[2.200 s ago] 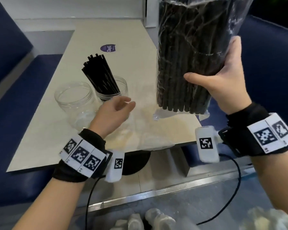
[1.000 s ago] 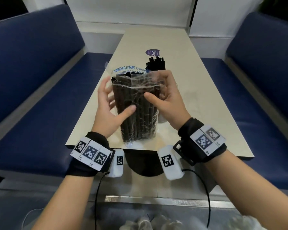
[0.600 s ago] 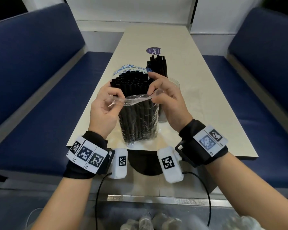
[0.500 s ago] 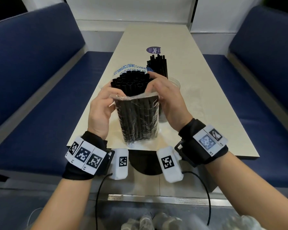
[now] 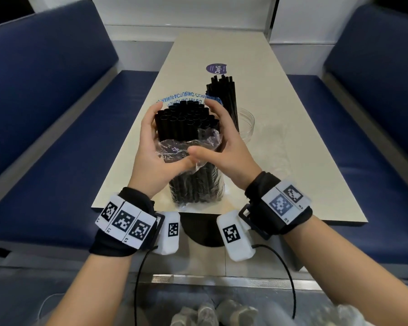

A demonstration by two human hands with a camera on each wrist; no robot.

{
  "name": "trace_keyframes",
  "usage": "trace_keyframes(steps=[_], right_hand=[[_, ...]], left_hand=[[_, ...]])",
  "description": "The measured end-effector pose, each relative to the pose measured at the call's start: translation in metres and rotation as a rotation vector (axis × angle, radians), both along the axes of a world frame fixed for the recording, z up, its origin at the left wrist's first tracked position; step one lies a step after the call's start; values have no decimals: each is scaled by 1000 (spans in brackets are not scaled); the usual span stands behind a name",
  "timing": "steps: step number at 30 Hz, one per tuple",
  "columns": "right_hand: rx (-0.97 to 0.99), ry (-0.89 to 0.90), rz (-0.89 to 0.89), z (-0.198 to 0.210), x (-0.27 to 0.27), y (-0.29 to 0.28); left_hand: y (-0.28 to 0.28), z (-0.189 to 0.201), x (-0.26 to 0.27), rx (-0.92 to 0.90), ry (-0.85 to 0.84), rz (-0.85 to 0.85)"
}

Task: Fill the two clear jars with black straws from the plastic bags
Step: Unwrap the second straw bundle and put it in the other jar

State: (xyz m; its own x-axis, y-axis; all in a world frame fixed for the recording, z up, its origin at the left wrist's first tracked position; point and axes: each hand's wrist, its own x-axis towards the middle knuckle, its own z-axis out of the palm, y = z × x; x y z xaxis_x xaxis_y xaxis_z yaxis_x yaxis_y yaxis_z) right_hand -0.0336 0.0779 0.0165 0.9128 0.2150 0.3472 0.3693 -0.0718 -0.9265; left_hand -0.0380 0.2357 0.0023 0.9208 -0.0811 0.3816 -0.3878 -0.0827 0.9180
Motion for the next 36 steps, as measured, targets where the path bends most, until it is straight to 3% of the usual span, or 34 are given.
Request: trace_keyframes(steps=[5, 17, 21, 24, 28, 32, 36], right_hand=[[7, 38, -8, -1, 1, 2], [-139, 68, 45, 2, 7, -4], [-185, 62, 84, 3, 8, -6], [-138, 95, 124, 1, 9, -6], [-76, 86, 176, -1, 7, -6], [-64, 76, 181, -4, 8, -4], [11, 96, 157, -7, 10, 3]], left_hand=[[-1, 0, 2, 13, 74, 6], [0, -1, 13, 92, 29, 42], [0, 1, 12, 57, 31, -19], [-2, 1, 11, 48, 33, -86], [-2, 4, 10, 86, 53, -46], [-6, 2, 6, -16, 82, -81], [-10, -4, 3, 28, 85, -121]])
